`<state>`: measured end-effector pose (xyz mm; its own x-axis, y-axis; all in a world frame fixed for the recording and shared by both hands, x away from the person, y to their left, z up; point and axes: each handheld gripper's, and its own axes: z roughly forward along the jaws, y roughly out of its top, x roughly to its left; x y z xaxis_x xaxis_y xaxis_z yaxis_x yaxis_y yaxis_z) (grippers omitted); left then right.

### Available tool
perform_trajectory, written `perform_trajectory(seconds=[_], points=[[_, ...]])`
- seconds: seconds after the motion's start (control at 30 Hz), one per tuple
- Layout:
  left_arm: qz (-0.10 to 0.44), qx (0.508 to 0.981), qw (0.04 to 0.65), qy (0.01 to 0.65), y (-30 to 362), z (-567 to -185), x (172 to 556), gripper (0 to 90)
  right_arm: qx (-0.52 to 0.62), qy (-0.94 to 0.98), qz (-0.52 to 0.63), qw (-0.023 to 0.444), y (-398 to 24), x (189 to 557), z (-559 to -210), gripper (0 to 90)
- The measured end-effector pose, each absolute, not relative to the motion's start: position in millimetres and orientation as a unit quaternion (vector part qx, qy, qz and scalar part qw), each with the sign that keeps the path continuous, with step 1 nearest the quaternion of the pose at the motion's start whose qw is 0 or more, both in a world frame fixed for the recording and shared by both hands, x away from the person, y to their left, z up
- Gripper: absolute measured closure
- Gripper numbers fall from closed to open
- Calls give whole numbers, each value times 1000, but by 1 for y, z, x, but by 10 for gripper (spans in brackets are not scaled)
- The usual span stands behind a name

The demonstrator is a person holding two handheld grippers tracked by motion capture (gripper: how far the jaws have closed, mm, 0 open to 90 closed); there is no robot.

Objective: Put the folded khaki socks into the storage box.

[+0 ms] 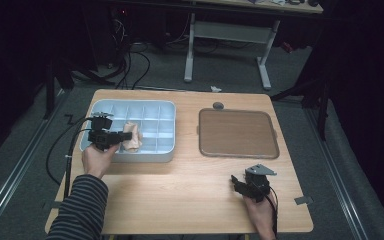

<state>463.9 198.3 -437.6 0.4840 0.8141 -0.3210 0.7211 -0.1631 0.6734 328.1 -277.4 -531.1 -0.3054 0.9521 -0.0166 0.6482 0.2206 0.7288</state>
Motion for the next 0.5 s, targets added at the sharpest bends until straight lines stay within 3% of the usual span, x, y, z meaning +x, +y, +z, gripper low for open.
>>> perform_trajectory(seconds=[0.5], points=[[72, 792, 350, 496, 189, -453, 468, 759, 538, 744, 316, 240, -277, 328, -531, 387]])
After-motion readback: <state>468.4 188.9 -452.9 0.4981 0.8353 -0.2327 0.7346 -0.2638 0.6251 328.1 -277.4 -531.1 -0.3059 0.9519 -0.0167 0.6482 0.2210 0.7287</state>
